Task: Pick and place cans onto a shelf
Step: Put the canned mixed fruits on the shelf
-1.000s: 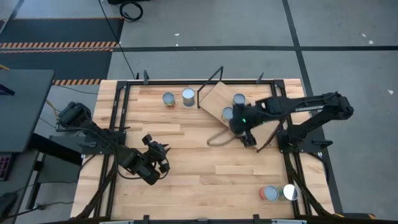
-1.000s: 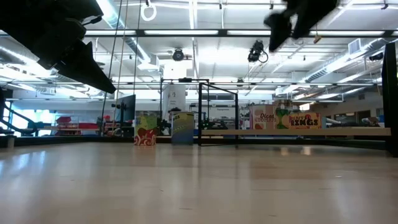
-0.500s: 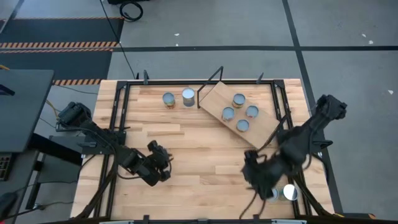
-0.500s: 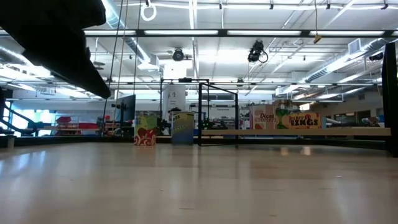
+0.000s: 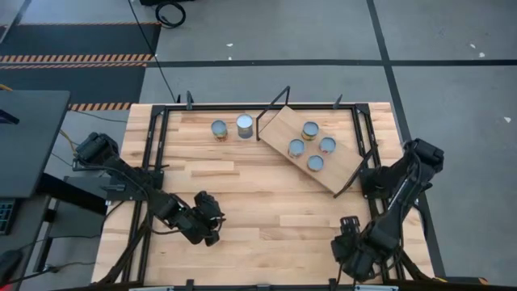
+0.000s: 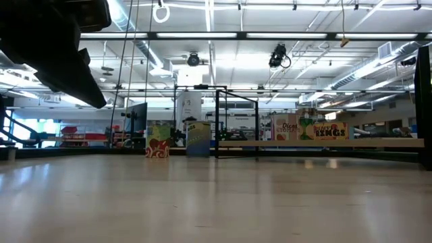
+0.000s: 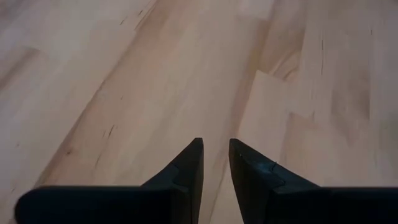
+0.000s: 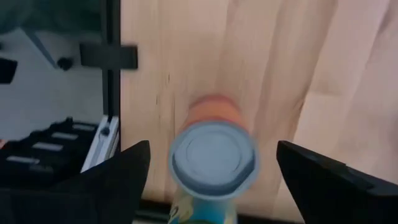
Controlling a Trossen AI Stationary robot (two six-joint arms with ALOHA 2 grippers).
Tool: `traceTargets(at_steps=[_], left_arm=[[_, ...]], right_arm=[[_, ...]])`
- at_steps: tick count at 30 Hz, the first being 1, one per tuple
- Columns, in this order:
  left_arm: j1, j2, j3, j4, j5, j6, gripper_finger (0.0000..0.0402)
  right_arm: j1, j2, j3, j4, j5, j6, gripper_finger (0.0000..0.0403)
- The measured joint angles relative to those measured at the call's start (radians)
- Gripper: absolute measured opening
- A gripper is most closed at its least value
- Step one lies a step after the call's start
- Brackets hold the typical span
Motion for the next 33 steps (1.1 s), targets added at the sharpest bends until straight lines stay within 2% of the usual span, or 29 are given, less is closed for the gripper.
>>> traceTargets(at_steps=[7, 20, 24, 30, 33], left_arm=[[0.002, 0.0, 0.0, 0.004, -0.004, -0.005, 0.0082], [0.002, 0.0, 0.0, 0.01, -0.014, -0.011, 0.0082], [0.002, 0.0, 0.0, 0.01, -0.014, -0.011, 0.0082], [0.002, 0.0, 0.0, 0.01, -0.016, -0.009, 0.0082], [0.002, 0.0, 0.0, 0.01, -0.017, -0.009, 0.0082]], right_arm=[[0.009, 0.052, -0.026, 0.008, -0.025, -0.073, 0.0398], [0.016, 0.053, -0.116, 0.066, -0.078, -0.188, 0.0392], [0.016, 0.053, -0.123, 0.074, -0.058, -0.187, 0.037], [-0.001, 0.05, -0.123, 0.097, -0.059, -0.188, 0.0294], [-0.032, 0.032, -0.116, 0.088, -0.074, -0.175, 0.0289]])
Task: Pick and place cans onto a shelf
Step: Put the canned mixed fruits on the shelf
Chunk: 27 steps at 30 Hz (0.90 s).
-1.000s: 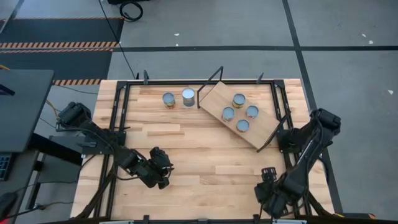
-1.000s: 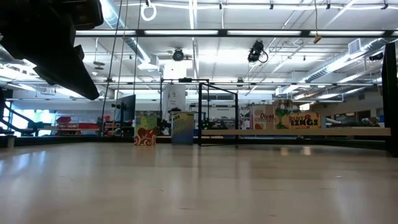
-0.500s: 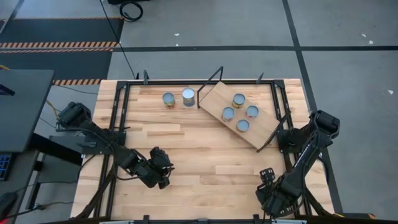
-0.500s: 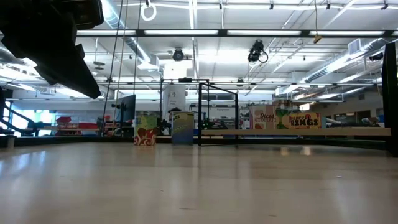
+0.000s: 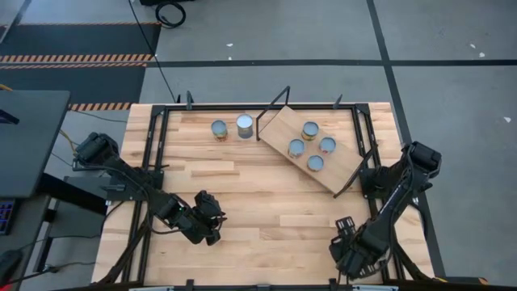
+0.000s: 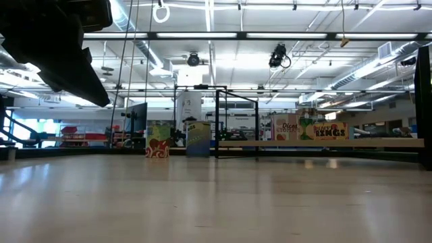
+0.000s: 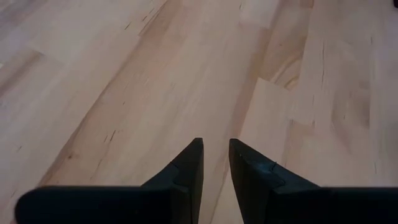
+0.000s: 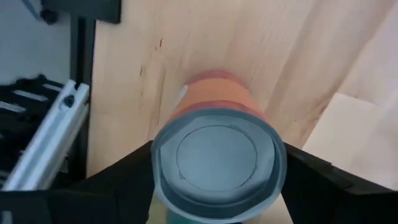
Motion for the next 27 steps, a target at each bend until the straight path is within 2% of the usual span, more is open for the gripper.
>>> traceTargets(at_steps=[5, 9, 16, 22, 27], left_arm=[[0.0, 0.0, 0.0, 0.0, 0.0, -0.001, 0.0082], [0.0, 0.0, 0.0, 0.001, 0.0, -0.001, 0.0082], [0.0, 0.0, 0.0, 0.001, 0.0, -0.002, 0.0082], [0.0, 0.0, 0.0, 0.015, 0.001, -0.008, 0.0082], [0.0, 0.0, 0.0, 0.035, 0.001, -0.01, 0.0082]], right_arm=[[-0.104, -0.063, 0.076, -0.051, 0.051, 0.028, 0.0288], [-0.234, -0.11, 0.17, -0.205, 0.137, 0.078, 0.0288], [-0.441, -0.172, 0.309, -0.452, 0.263, 0.063, 0.0289], [-0.62, -0.245, 0.318, -0.543, 0.277, 0.05, 0.0289], [-0.781, -0.314, 0.314, -0.542, 0.27, 0.042, 0.0289]])
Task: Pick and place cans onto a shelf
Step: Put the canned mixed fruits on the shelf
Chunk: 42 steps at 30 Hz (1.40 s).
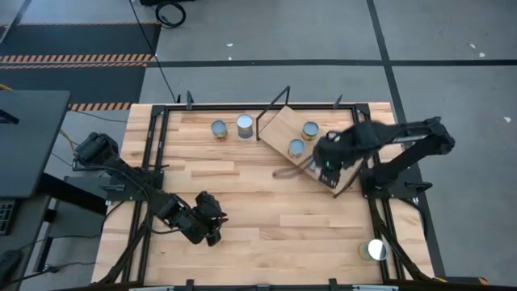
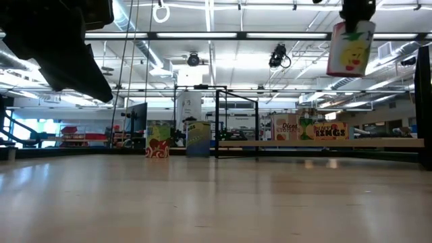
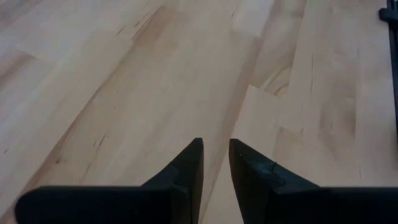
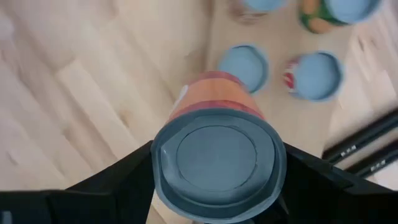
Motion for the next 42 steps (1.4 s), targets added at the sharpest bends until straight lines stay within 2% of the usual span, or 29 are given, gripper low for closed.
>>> traceTargets(at_steps=[6, 20, 28, 31, 42], left_arm=[[0.0, 0.0, 0.0, 0.002, 0.0, 0.006, 0.0082], [0.0, 0.0, 0.0, 0.006, 0.0, 0.006, 0.0082], [0.0, 0.0, 0.0, 0.007, 0.0, 0.007, 0.0082], [0.0, 0.0, 0.0, 0.008, 0.0, 0.007, 0.0082], [0.0, 0.0, 0.0, 0.021, 0.001, -0.018, 0.0082]], right_arm=[[-0.178, -0.045, -0.001, 0.003, -0.022, -0.044, 0.0289], [-0.438, -0.05, -0.003, 0.003, -0.063, -0.101, 0.029], [-0.521, -0.05, -0.009, 0.011, -0.087, -0.147, 0.029], [-0.547, -0.05, -0.033, 0.006, -0.121, -0.163, 0.029], [-0.597, -0.049, -0.128, 0.011, -0.122, -0.199, 0.029]])
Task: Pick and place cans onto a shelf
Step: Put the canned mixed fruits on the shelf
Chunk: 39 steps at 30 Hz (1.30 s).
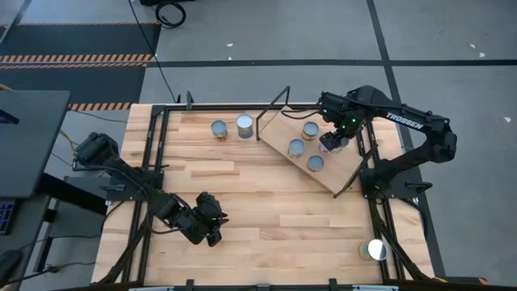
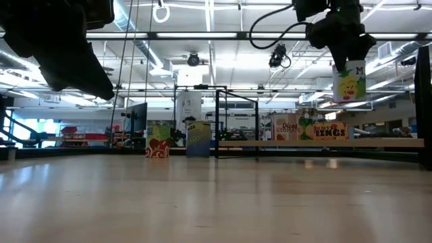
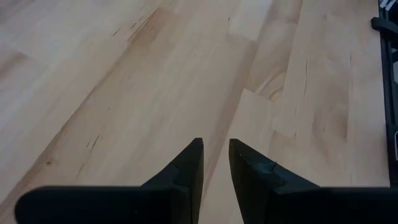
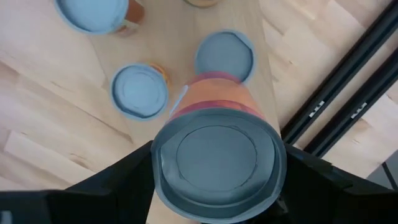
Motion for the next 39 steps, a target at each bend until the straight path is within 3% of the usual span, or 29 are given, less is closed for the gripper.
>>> traceTargets(at_steps=[17, 36, 39], left_arm=[[0.004, 0.0, 0.0, -0.001, 0.0, -0.001, 0.0082], [0.02, 0.0, 0.0, 0.066, 0.0, 0.052, 0.0082], [0.02, 0.0, 0.0, 0.074, -0.001, 0.052, 0.0082]], right_arm=[[-0.072, -0.002, -0.108, 0.024, -0.051, -0.055, 0.029], [-0.07, -0.003, -0.112, 0.052, -0.022, -0.025, 0.029], [-0.09, -0.003, -0.112, 0.051, -0.057, -0.016, 0.029]])
